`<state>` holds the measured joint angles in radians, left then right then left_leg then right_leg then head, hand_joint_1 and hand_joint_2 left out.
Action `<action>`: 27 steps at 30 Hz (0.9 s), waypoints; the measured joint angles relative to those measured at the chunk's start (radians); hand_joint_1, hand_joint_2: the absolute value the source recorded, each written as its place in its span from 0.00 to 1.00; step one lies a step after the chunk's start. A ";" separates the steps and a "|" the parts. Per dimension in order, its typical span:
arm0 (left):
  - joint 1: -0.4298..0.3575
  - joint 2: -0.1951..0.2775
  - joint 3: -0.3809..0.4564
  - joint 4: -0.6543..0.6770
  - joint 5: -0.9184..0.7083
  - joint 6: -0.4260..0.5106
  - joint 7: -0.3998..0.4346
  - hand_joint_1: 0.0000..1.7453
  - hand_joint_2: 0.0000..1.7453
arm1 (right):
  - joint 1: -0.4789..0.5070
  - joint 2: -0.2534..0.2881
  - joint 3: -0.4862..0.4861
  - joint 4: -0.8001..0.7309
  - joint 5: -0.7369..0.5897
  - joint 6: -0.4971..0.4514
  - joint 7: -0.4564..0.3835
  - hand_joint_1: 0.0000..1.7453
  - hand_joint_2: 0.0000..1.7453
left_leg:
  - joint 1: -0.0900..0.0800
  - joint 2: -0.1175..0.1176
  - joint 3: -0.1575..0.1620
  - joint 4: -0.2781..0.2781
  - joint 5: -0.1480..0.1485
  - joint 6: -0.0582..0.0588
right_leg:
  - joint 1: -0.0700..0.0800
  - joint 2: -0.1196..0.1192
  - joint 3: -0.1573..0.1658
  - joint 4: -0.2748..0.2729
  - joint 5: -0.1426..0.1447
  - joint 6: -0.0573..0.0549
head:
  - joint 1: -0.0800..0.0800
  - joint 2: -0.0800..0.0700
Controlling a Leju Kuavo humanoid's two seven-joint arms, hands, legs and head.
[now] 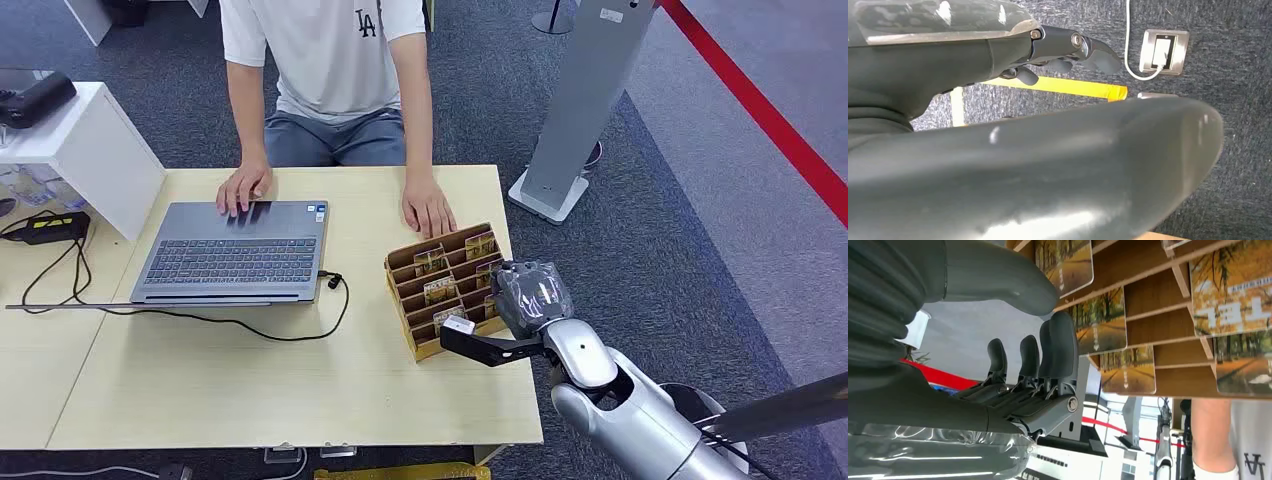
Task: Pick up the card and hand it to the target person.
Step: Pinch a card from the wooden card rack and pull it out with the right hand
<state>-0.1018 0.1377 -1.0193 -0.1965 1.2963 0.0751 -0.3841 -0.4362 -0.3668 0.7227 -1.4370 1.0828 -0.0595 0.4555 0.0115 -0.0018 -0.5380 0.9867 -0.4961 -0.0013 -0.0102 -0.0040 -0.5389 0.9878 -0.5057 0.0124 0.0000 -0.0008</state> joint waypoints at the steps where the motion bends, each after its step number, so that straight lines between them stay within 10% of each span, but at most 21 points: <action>1: 0.000 0.000 0.000 0.000 0.000 0.000 0.000 0.00 0.00 | -0.002 0.001 0.002 0.006 -0.002 -0.003 -0.001 0.59 1.00 | 0.000 0.000 0.000 0.000 0.000 0.000 | 0.000 0.000 0.000 0.000 0.000 0.000 | 0.000 0.000; 27: 0.000 0.000 0.000 0.000 0.008 0.006 0.000 0.00 0.00 | -0.046 0.022 0.075 0.125 -0.055 -0.054 -0.004 0.67 1.00 | 0.000 0.000 0.000 0.000 0.000 0.000 | 0.000 0.000 0.000 0.000 0.000 0.000 | 0.000 0.000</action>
<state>-0.1017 0.1377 -1.0193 -0.1965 1.3041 0.0813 -0.3840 -0.4824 -0.3446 0.7978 -1.3122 1.0276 -0.1138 0.4517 0.0115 -0.0017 -0.5376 0.9867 -0.4961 -0.0013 -0.0102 -0.0040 -0.5388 0.9878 -0.5057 0.0124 0.0000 -0.0008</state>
